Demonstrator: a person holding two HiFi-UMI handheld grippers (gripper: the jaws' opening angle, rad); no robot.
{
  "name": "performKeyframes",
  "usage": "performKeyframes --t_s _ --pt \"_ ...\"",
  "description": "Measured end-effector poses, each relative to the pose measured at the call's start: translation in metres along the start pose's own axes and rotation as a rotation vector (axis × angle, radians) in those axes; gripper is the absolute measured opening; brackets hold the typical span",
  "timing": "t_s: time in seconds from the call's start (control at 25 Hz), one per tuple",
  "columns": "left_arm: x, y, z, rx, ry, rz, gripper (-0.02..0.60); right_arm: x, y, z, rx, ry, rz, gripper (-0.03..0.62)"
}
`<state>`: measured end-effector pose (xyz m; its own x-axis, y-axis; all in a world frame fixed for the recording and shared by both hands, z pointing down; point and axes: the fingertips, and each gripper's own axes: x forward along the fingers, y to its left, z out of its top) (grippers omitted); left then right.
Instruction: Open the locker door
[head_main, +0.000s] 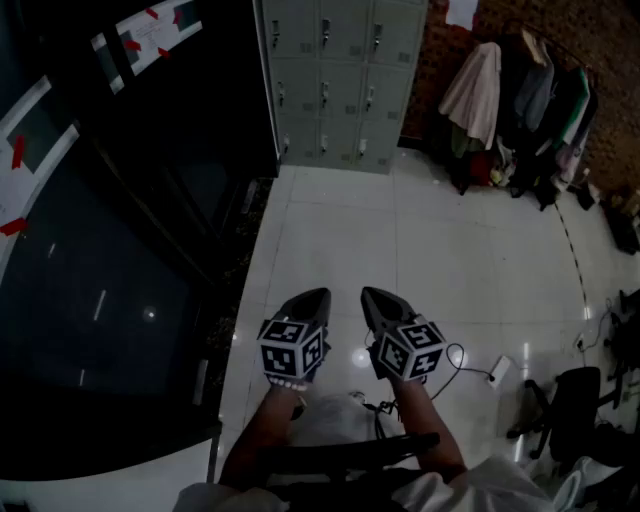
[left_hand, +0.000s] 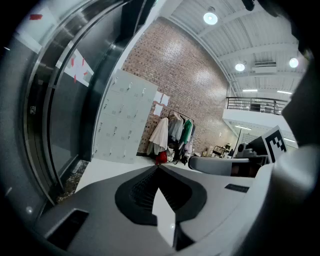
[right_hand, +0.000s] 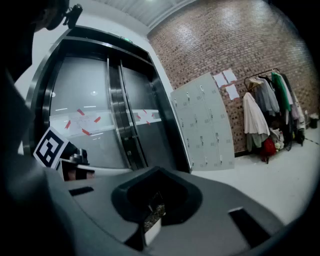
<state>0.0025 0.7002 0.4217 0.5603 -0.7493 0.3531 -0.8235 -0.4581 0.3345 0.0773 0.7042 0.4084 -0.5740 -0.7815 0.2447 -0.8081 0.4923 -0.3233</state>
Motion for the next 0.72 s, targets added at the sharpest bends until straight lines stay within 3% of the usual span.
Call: performKeyframes --t_s 0.52,0.72 --pt "0.05 -0.043 -0.013 -0.018 0.002 0.038 -0.003 -0.034 -0.08 0.0 0.037 0.004 -0.006 0.011" --pt "0.077 -0.042 -0.011 -0.015 0.011 0.034 -0.002 -0.022 -0.104 -0.001 0.052 0.007 -0.008 0.011"
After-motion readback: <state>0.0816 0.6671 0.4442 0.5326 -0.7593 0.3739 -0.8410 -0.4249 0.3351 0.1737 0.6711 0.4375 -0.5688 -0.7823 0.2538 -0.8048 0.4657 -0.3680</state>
